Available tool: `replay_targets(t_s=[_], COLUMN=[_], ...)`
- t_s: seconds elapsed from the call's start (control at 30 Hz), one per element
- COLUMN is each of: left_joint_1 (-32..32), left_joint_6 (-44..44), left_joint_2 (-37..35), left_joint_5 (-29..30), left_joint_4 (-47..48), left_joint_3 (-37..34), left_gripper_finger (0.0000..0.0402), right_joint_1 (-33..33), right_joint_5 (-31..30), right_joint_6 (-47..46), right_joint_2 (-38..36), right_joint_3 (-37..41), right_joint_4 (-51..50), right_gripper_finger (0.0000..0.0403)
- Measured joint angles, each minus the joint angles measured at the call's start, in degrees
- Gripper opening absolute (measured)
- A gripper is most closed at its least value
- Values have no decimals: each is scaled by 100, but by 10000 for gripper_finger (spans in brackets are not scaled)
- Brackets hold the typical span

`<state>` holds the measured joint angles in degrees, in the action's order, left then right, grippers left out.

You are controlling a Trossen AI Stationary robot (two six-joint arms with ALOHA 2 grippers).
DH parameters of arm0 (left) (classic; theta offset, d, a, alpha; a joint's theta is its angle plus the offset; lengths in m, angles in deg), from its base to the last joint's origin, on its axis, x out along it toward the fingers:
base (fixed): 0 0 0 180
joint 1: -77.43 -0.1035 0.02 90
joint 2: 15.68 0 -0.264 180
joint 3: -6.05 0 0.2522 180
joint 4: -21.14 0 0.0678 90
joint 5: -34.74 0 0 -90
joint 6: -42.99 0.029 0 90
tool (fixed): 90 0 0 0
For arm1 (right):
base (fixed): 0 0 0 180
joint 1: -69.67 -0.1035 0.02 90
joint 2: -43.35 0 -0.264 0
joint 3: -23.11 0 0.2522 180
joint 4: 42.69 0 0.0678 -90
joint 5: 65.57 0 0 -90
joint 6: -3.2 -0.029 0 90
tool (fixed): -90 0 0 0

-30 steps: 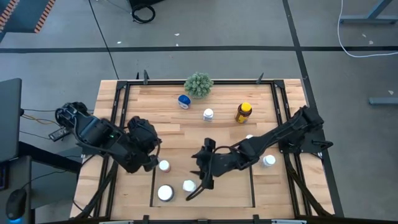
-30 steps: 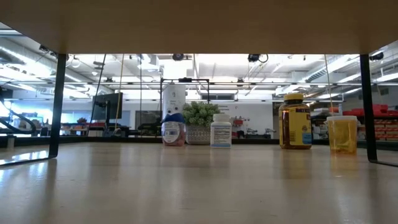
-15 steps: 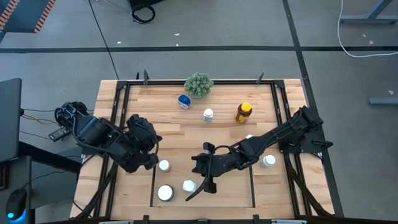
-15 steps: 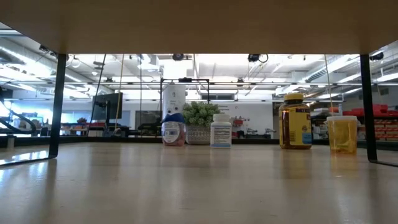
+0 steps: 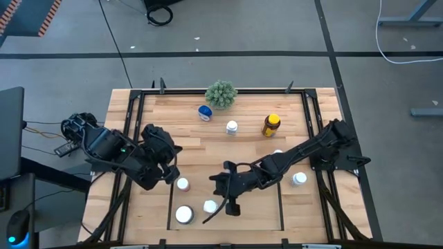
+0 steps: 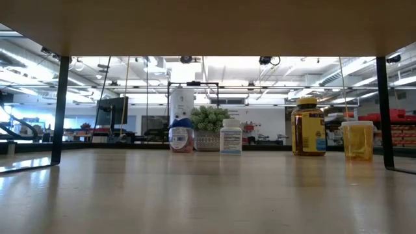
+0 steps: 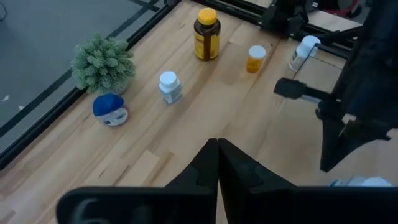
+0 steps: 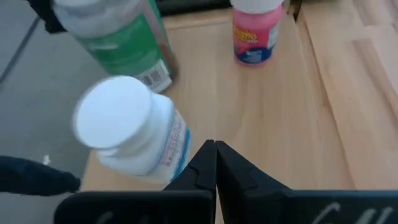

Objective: Pick and place medicine bottles onto shelf by color
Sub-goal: Put the left white pill bottle on the shelf

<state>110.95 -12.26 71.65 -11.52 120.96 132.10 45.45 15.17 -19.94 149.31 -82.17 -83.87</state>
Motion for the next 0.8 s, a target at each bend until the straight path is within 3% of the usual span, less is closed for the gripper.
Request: replay_targets(t_s=[0.47,0.8], left_joint_1=[2,2], left_joint_6=[-11,-78], left_joint_2=[2,2], left_joint_5=[217,218], left_joint_4=[-8,8], left_joint_3=[0,0], left_gripper_finger=[6,14], right_joint_1=[85,96], right_joint_5=[741,718], right_joint_6=[168,348], right_joint_2=[239,227], right_joint_3=[7,1], right_joint_4=[95,288], right_gripper_finger=[5,5])
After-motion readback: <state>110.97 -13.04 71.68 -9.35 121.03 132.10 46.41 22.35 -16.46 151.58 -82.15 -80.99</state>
